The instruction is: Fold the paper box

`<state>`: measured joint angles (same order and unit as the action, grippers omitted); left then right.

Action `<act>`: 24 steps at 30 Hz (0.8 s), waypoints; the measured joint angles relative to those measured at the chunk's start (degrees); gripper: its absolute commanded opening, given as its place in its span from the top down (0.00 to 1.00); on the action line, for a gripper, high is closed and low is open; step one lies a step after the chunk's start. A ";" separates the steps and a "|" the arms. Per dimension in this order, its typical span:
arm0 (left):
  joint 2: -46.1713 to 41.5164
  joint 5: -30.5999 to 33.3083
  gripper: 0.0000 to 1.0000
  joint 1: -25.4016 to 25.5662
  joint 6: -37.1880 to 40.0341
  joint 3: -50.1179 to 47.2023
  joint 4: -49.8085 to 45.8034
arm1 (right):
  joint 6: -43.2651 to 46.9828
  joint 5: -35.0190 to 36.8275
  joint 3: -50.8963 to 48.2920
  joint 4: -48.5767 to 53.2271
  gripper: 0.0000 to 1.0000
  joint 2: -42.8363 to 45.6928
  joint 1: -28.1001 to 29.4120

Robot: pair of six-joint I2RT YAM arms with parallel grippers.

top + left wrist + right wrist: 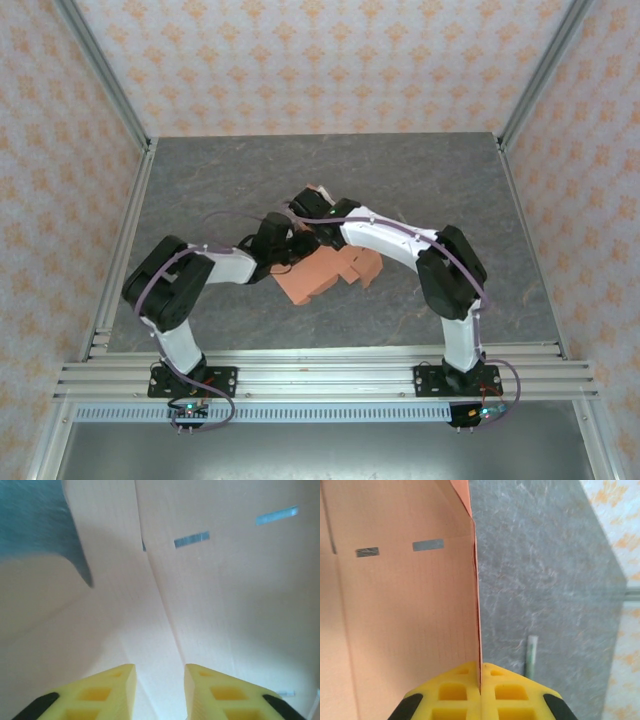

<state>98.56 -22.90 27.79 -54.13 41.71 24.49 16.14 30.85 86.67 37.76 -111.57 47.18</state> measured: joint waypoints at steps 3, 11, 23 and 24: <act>-4.22 0.66 0.64 -3.21 2.29 -2.21 -2.64 | 7.15 0.61 -3.98 -5.46 1.00 1.68 -0.39; -13.00 -0.28 0.56 -11.72 10.14 -3.82 -8.98 | 20.26 -10.27 -9.75 -14.16 1.00 9.86 -4.07; -14.08 -5.62 0.43 -11.76 29.00 3.63 -17.75 | 24.46 -30.23 -7.72 -10.03 1.00 13.07 -12.35; -14.01 -5.88 0.43 -11.63 30.60 3.72 -17.88 | 24.44 -31.69 -7.02 -9.11 1.00 13.07 -13.07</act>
<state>84.55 -28.77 16.16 -23.53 45.43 6.61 40.58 -0.84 79.66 28.64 -98.50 34.11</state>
